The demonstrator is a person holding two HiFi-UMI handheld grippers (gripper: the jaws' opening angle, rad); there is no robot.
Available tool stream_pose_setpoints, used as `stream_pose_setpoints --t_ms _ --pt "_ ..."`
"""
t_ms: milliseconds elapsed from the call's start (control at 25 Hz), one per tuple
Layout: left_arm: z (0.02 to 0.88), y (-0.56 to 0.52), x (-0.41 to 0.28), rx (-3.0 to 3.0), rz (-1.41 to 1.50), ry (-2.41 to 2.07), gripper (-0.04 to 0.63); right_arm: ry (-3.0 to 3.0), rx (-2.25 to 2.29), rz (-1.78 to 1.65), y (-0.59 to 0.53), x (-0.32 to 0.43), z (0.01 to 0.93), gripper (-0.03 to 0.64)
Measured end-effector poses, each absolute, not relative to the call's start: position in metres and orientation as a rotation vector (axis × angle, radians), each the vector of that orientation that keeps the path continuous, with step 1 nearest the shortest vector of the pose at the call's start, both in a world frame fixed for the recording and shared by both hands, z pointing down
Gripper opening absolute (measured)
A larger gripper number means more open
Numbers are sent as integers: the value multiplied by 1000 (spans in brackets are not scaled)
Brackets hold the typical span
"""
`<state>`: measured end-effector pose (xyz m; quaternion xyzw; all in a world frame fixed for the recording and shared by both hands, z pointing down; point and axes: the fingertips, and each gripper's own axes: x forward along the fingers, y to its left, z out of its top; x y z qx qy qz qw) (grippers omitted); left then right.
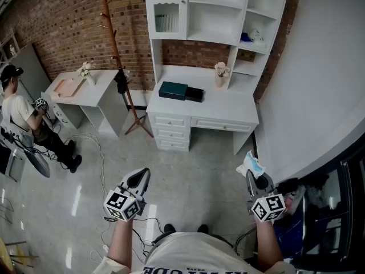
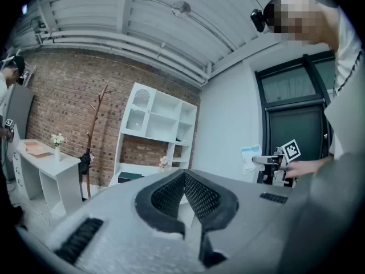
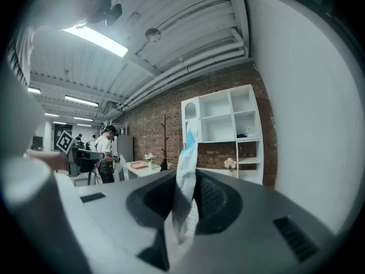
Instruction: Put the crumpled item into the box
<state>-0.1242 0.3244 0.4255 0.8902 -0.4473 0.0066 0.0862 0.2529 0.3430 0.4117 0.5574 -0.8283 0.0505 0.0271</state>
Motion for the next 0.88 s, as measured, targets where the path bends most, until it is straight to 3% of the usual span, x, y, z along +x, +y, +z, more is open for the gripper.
stream_pose_setpoints --t_ms 880 --pt "430 330 -149 2660 22 -1297 25 -2551 1758 181 350 226 406 77"
